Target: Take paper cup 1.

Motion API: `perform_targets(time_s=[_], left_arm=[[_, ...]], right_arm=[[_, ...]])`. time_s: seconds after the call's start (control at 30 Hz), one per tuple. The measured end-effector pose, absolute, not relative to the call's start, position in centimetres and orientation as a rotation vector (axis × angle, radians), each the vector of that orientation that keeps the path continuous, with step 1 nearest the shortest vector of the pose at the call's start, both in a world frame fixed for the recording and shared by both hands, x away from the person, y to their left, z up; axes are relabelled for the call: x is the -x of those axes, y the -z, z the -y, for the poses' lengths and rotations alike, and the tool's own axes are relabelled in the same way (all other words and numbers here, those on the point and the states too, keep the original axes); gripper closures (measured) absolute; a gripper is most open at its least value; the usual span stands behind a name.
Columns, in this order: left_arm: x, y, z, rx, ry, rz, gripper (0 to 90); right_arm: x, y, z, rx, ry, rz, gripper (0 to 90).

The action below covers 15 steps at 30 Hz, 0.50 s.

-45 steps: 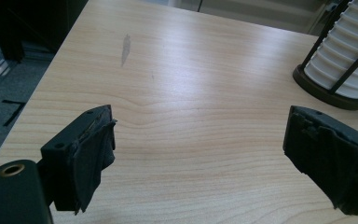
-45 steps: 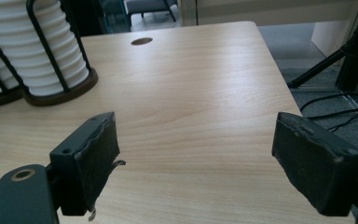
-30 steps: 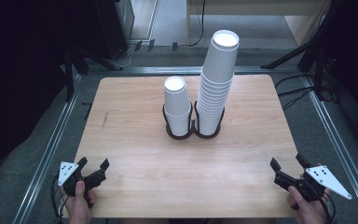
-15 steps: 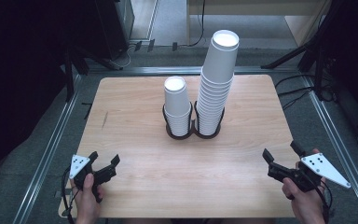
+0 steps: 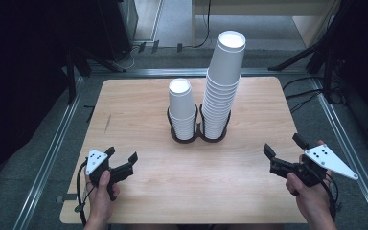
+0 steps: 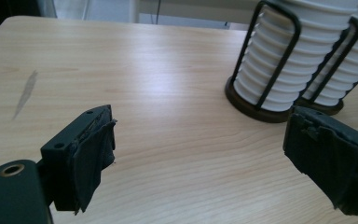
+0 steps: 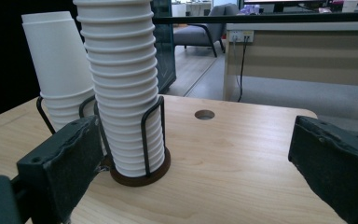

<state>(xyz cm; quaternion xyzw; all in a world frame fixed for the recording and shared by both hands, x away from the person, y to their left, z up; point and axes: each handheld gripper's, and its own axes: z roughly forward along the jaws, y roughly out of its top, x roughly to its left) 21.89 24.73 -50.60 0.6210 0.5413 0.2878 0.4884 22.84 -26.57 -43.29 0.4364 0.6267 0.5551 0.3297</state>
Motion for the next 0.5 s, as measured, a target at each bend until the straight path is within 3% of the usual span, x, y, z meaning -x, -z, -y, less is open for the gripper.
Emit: perform_targets(time_s=[0.5], left_arm=[[-23.9,48.1,-20.3,-1.539,-0.674,-1.239,9.0]], right_arm=[[-23.7,40.3,24.3,-1.086,-1.502,-1.633,3.1]])
